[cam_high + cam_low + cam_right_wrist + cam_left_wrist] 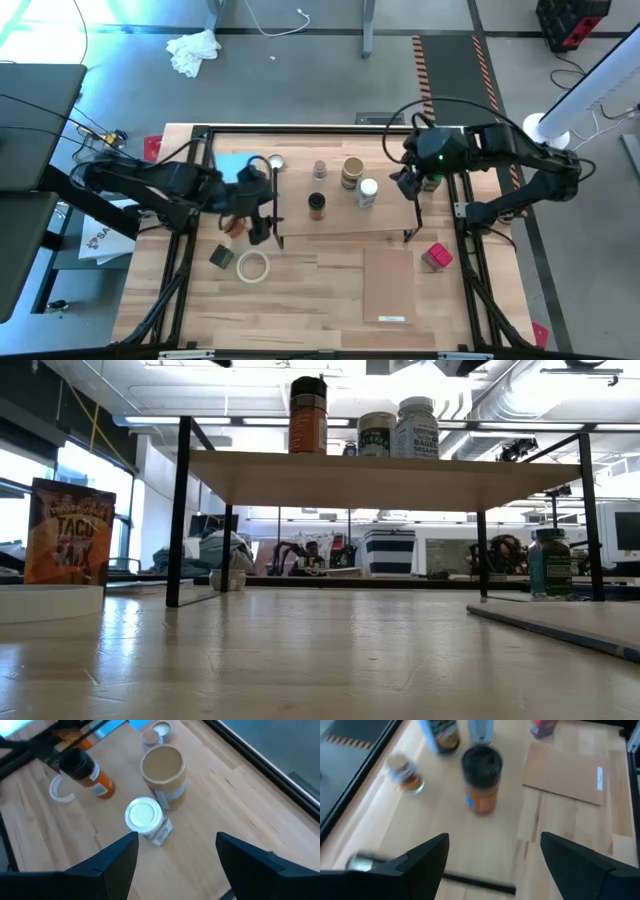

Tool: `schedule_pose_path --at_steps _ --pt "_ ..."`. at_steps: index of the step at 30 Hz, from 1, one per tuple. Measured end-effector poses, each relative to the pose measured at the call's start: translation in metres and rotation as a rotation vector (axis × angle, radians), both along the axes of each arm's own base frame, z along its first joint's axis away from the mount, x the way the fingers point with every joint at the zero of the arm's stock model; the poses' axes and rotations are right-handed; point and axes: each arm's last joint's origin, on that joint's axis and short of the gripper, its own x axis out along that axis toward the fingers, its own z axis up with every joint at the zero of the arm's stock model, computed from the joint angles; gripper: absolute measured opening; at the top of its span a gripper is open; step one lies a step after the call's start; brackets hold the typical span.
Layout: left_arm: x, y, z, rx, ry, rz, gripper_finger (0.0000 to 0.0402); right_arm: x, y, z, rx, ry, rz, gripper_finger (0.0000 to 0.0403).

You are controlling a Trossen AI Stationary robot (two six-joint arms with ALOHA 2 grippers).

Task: Shelf spices
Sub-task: Remove the black seasoning bottle from the shelf

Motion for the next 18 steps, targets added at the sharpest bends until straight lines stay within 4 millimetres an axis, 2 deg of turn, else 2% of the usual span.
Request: schedule_pose_path --at_steps 7,12,18 --pt "0.032 0.020 -0.004 0.043 -0.069 -0.042 0.0314 0.000 0.009 0.000 0.001 -0.009 0.005 0.0264" --pt "0.050 0.038 -0.019 0.029 -0.010 -0.062 0.0314 0.000 0.011 0.000 0.004 -0.010 0.015 0.0264" --pt "0.069 0.048 -0.030 0.024 -0.022 -0.099 0.0314 0.000 0.010 0.000 0.004 -0.012 0.008 0.0264"
